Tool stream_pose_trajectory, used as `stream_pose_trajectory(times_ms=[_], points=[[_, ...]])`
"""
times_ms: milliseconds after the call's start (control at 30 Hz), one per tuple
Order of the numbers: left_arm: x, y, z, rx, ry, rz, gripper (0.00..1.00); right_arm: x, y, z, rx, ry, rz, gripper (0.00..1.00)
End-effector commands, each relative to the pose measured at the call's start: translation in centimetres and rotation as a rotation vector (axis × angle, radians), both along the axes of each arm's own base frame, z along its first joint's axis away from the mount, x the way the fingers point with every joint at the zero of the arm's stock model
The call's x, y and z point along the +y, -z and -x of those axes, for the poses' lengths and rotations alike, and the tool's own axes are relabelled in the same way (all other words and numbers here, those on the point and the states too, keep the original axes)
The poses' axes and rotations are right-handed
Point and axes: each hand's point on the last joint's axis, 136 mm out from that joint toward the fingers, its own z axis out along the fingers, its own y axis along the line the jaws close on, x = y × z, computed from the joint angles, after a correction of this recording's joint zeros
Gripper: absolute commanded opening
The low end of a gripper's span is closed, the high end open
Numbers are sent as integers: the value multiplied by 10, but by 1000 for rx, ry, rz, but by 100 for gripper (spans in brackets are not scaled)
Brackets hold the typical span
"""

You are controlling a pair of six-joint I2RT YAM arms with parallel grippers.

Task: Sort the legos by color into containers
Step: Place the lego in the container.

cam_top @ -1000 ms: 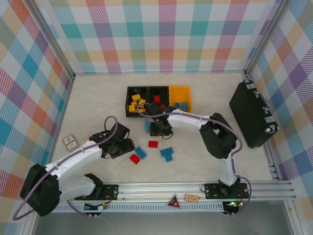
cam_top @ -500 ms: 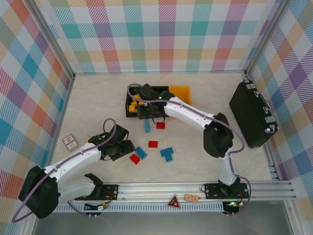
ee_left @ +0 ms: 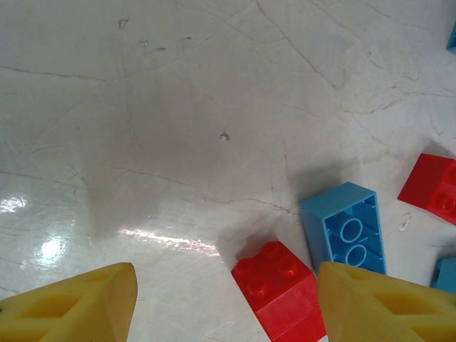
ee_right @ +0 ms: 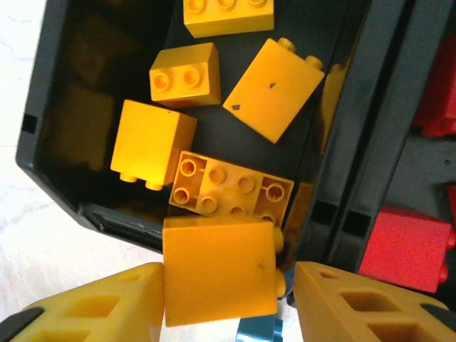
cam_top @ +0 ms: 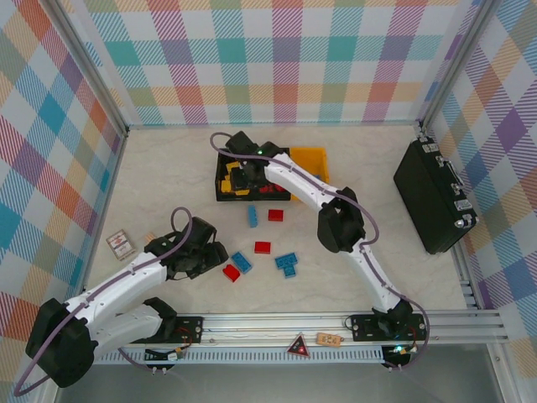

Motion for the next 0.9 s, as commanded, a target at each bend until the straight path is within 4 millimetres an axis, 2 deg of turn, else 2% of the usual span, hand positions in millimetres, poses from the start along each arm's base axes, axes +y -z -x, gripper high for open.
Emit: stream_pose_trajectory(times_ms=[0, 267, 467, 667, 867], points=[[6, 6, 8, 23, -15, -16, 67, -1, -3, -3, -2, -4, 6, 53], [5, 8, 8, 27, -14, -14, 67, -1, -12, -6, -20, 5, -7, 60], [2, 7, 6, 19, -13, 1, 67, -6, -26, 5, -35, -3, -4, 61], [-4, 2, 5, 17, 9, 21, 68, -20, -53, 35, -86, -16, -66, 62], [-15, -2, -1, 10, 43, 13, 68, -52, -63, 74, -83, -1, -115, 62]])
